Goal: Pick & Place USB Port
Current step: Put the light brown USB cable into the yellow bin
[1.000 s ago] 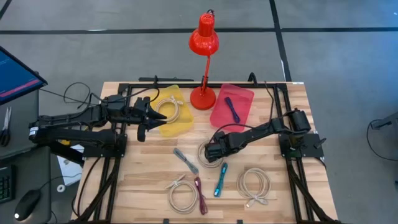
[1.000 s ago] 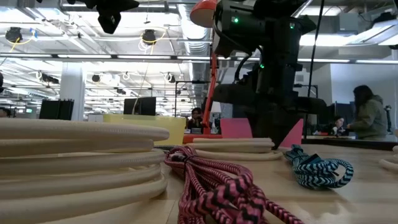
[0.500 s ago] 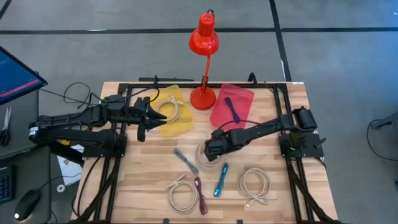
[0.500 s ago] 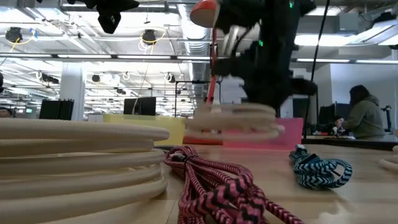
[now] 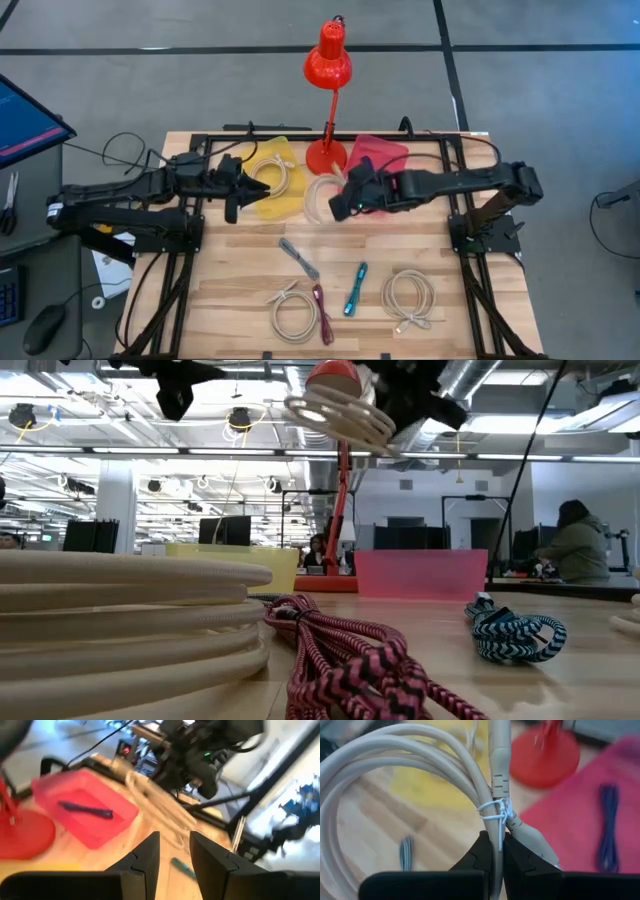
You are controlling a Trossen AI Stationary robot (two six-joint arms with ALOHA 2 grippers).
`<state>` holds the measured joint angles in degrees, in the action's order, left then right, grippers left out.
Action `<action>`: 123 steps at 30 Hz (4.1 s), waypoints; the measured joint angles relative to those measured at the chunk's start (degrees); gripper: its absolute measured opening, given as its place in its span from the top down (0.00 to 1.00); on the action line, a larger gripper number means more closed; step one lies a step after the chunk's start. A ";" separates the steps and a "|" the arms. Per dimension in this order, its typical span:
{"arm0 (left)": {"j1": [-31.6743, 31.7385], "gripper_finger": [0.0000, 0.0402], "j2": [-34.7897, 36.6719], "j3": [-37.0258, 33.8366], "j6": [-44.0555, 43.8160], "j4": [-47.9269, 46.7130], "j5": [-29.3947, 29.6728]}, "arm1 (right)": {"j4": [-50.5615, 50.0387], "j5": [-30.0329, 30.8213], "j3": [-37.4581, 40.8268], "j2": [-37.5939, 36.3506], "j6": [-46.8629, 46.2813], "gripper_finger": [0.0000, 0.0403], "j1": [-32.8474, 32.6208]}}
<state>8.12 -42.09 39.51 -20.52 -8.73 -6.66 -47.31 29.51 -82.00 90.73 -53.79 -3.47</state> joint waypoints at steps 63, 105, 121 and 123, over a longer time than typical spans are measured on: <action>0.65 0.73 -15.45 0.02 -21.81 20.72 -1.29 | 7.82 0.57 -6.14 0.44 21.28 0.99 1.23; 5.79 0.98 -15.53 -0.04 -14.84 20.17 -3.81 | -1.12 -11.73 -6.18 -7.92 22.75 0.77 2.63; 9.42 0.98 -14.30 -0.04 -5.59 -2.77 5.08 | -12.38 -9.58 -6.18 -16.98 17.20 0.77 2.45; 9.94 0.98 -13.19 -0.04 -4.79 -5.40 6.71 | -12.39 -9.37 -6.18 -16.98 17.22 0.77 2.45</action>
<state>18.07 -55.28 39.46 -25.30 -14.14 0.05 -59.70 20.13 -88.18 73.76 -36.57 -1.02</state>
